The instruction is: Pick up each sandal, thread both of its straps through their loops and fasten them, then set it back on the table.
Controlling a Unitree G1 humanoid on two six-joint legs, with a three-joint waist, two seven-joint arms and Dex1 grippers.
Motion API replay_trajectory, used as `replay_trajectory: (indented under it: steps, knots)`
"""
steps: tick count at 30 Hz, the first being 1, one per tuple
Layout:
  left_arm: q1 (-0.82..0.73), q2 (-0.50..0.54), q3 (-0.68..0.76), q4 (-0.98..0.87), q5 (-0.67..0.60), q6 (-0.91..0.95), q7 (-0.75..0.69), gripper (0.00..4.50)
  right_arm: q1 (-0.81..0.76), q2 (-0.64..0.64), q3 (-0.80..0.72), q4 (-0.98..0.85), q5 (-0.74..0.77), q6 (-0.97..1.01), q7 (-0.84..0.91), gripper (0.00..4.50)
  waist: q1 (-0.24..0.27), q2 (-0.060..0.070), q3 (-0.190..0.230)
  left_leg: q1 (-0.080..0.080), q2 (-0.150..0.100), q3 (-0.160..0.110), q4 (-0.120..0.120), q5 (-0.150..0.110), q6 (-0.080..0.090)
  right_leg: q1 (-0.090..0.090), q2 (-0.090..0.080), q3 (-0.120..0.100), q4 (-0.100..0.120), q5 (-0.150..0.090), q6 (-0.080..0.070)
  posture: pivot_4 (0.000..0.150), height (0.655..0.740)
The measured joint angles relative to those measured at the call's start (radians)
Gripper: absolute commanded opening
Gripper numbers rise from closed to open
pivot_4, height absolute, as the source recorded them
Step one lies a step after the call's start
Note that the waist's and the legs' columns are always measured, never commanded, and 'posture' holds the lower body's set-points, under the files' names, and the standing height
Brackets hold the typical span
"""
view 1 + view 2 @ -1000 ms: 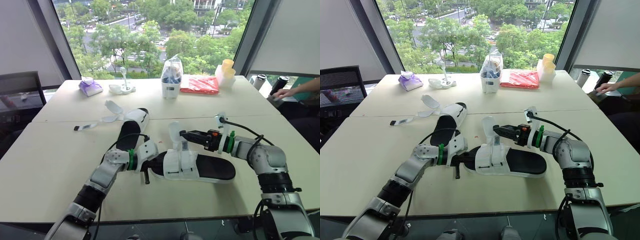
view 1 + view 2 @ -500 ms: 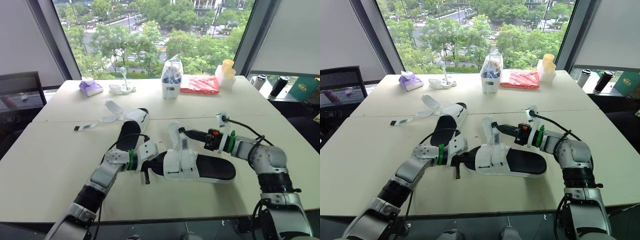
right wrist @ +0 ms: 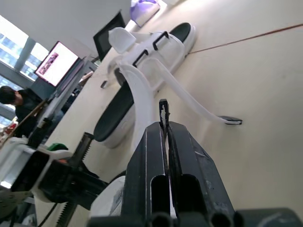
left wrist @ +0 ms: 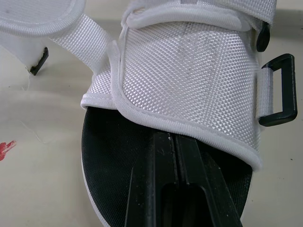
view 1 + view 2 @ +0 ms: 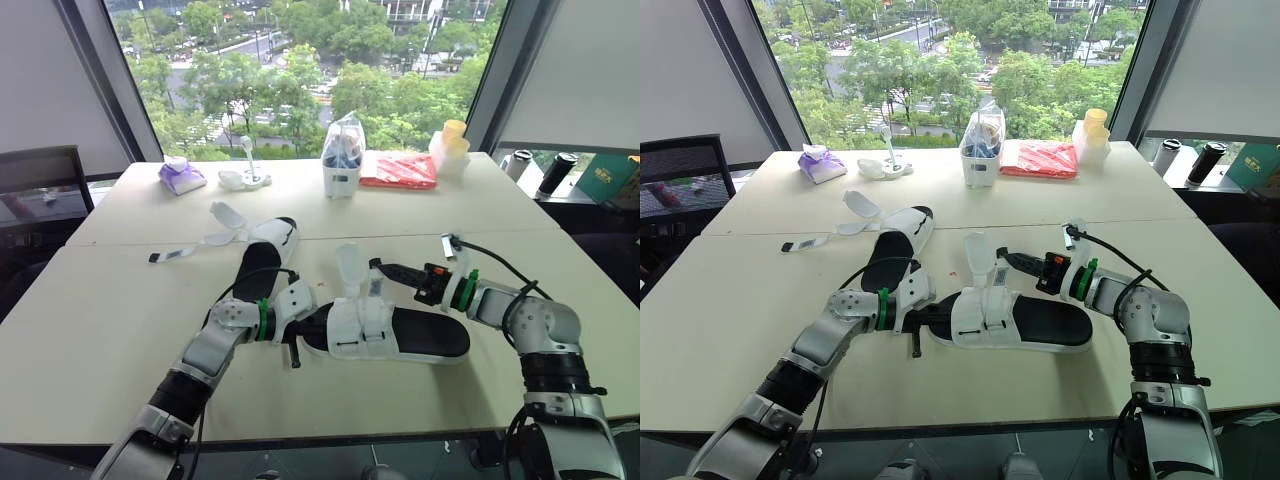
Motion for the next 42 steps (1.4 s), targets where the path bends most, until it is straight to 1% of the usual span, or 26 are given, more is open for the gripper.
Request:
replay_trajectory:
  steps: [4,7,8,10,12,14,16,17,20,23,26,28,32,37,42]
  knots:
    - [0.002,0.003,0.0,0.0,0.0,0.0,0.0,0.0,-0.005,-0.008,0.079,0.033,-0.077,-0.021,0.002,0.05,-0.005,0.0,-0.001,0.0,0.0,0.0,0.001,0.0,0.0,0.001,0.0,0.0,0.0,0.0,0.0,0.15,0.74]
    - [0.004,0.006,0.0,-0.001,0.0,0.0,0.0,0.0,-0.025,-0.01,0.108,0.057,-0.107,-0.032,0.009,0.05,-0.014,0.001,-0.001,0.004,0.0,0.0,0.002,0.0,0.0,0.006,0.0,0.0,0.0,-0.002,0.001,0.15,0.74]
    - [0.004,0.005,0.0,-0.004,0.0,0.0,0.001,0.0,-0.032,-0.01,0.115,0.064,-0.115,-0.036,0.01,0.31,-0.016,0.001,-0.001,0.007,0.0,0.0,0.002,0.0,0.0,0.008,0.0,0.0,0.0,-0.002,0.002,0.15,0.74]
    - [0.008,0.005,0.0,-0.005,0.001,0.001,0.001,0.0,-0.035,-0.011,0.12,0.077,-0.136,-0.049,0.008,0.95,-0.016,0.001,-0.001,0.012,0.0,0.0,0.002,0.0,0.0,0.012,0.0,0.0,0.0,-0.003,0.002,0.15,0.74]
    - [0.009,0.006,0.0,-0.007,0.001,0.001,0.002,0.0,-0.033,-0.019,0.12,0.097,-0.159,-0.061,0.007,2.05,-0.017,0.001,-0.001,0.012,0.0,0.0,0.002,0.0,0.0,0.012,0.0,0.0,0.0,-0.003,0.001,0.15,0.74]
    - [0.01,0.008,0.0,-0.01,0.001,0.001,-0.001,0.0,-0.033,-0.026,0.118,0.104,-0.169,-0.069,0.009,3.01,-0.018,0.001,-0.001,0.012,0.0,0.0,0.001,0.0,0.0,0.012,0.0,0.0,0.0,-0.003,0.002,0.15,0.74]
    - [0.012,0.008,0.0,-0.013,0.001,0.001,-0.001,0.0,-0.034,-0.039,0.117,0.104,-0.176,-0.081,0.01,4.12,-0.017,0.001,-0.001,0.012,0.0,0.0,0.0,0.0,0.0,0.012,0.0,0.0,-0.001,-0.003,0.002,0.15,0.74]
    - [0.012,0.008,0.0,-0.015,0.001,0.001,-0.001,0.0,-0.034,-0.046,0.116,0.104,-0.186,-0.09,0.009,4.44,-0.017,0.001,-0.001,0.012,0.0,0.0,0.0,0.0,0.0,0.012,0.0,0.0,-0.001,-0.003,0.002,0.15,0.74]
    - [0.012,0.011,0.0,-0.017,0.001,0.001,-0.003,0.0,-0.047,-0.064,0.09,0.113,-0.198,-0.136,0.013,4.44,-0.018,0.001,-0.001,0.012,0.0,0.0,-0.001,0.0,0.0,0.011,0.0,0.0,-0.001,-0.003,0.002,0.15,0.74]
    - [0.01,0.011,0.0,-0.017,0.002,0.001,-0.005,0.0,-0.113,-0.104,0.068,0.122,-0.194,-0.158,0.051,4.44,-0.018,0.003,0.0,0.012,0.0,0.0,-0.001,0.0,0.0,0.011,0.0,0.0,-0.001,-0.003,0.002,0.15,0.74]
    - [0.005,0.009,-0.001,-0.016,0.005,0.003,-0.012,0.0,-0.179,-0.13,0.068,0.059,-0.162,-0.132,0.134,4.44,-0.018,0.003,0.0,0.013,0.0,0.0,-0.003,0.0,0.0,0.011,0.0,0.0,-0.001,-0.003,0.002,0.15,0.74]
    - [-0.001,0.001,-0.005,-0.013,0.009,0.006,-0.012,0.0,-0.212,-0.117,0.095,0.031,-0.149,-0.103,0.168,4.44,-0.017,0.003,0.0,0.013,0.0,0.0,-0.004,0.0,0.0,0.011,0.0,0.0,-0.002,-0.003,0.002,0.15,0.74]
    - [-0.017,-0.014,-0.015,-0.004,0.02,0.008,-0.012,0.0,-0.251,-0.056,0.176,0.04,-0.154,-0.054,0.179,4.44,-0.013,0.003,0.0,0.011,0.0,0.0,-0.004,0.0,0.0,0.01,0.0,0.0,-0.003,-0.003,0.002,0.15,0.74]
    - [-0.014,-0.018,-0.016,-0.007,0.02,0.007,-0.01,0.0,-0.264,-0.049,0.262,0.11,-0.211,-0.053,0.206,4.44,-0.012,0.003,0.0,0.01,-0.001,0.0,-0.005,0.0,0.0,0.01,-0.001,0.0,-0.004,-0.003,0.002,0.15,0.74]
    - [-0.005,-0.016,-0.01,-0.012,0.02,0.006,-0.001,0.0,-0.273,-0.038,0.29,0.178,-0.244,-0.06,0.237,4.44,-0.015,0.003,0.0,0.011,-0.001,0.0,-0.005,0.0,0.0,0.01,-0.001,0.0,-0.003,-0.003,0.002,0.15,0.74]
